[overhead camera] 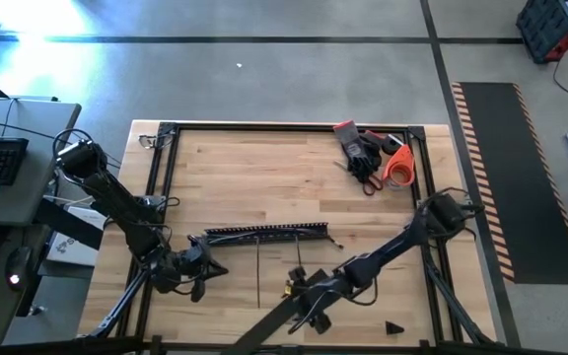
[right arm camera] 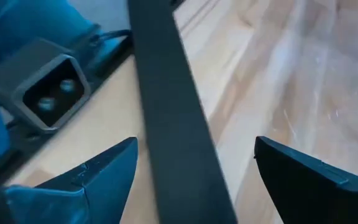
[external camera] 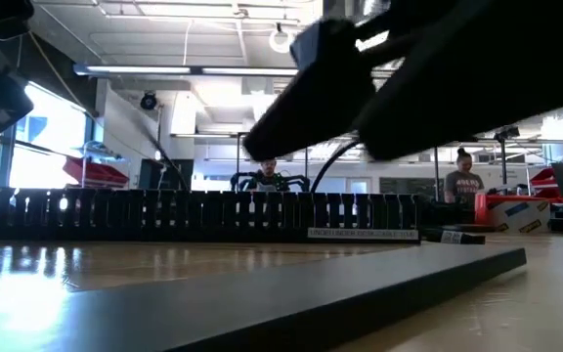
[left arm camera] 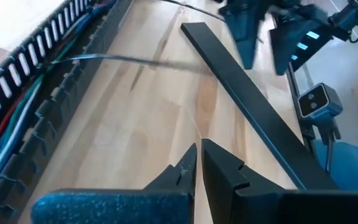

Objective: Ziptie cables
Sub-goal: Close the black cable duct

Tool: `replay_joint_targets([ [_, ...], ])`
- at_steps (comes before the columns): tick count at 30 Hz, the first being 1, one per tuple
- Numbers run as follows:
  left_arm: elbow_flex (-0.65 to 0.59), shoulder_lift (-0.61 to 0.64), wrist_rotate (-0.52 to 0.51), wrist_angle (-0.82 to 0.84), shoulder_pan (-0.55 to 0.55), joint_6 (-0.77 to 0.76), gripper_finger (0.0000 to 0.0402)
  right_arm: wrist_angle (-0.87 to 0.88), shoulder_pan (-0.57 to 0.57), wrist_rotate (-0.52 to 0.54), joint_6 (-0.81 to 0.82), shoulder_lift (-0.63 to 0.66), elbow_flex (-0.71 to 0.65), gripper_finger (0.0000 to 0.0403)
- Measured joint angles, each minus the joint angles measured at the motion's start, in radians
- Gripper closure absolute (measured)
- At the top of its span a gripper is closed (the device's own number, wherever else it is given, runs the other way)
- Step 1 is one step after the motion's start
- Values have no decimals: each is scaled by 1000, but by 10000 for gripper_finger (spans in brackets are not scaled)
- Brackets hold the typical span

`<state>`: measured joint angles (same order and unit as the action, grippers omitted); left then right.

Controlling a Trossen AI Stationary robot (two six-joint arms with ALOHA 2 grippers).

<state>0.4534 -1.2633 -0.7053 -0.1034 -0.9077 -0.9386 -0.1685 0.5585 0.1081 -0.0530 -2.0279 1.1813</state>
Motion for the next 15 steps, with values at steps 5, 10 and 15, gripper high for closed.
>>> replay_joint_targets([
  [5, 0, 0, 31, -7, 0, -2, 402, -95, -50, -65, 38, -48, -4, 89],
  [10, 0, 0, 79, -7, 0, -28, 402, -103, -58, -196, 4, -114, 43, 61],
  [15, 0, 0, 90, -7, 0, -54, 402, -115, -36, -190, -82, -175, 98, 24],
])
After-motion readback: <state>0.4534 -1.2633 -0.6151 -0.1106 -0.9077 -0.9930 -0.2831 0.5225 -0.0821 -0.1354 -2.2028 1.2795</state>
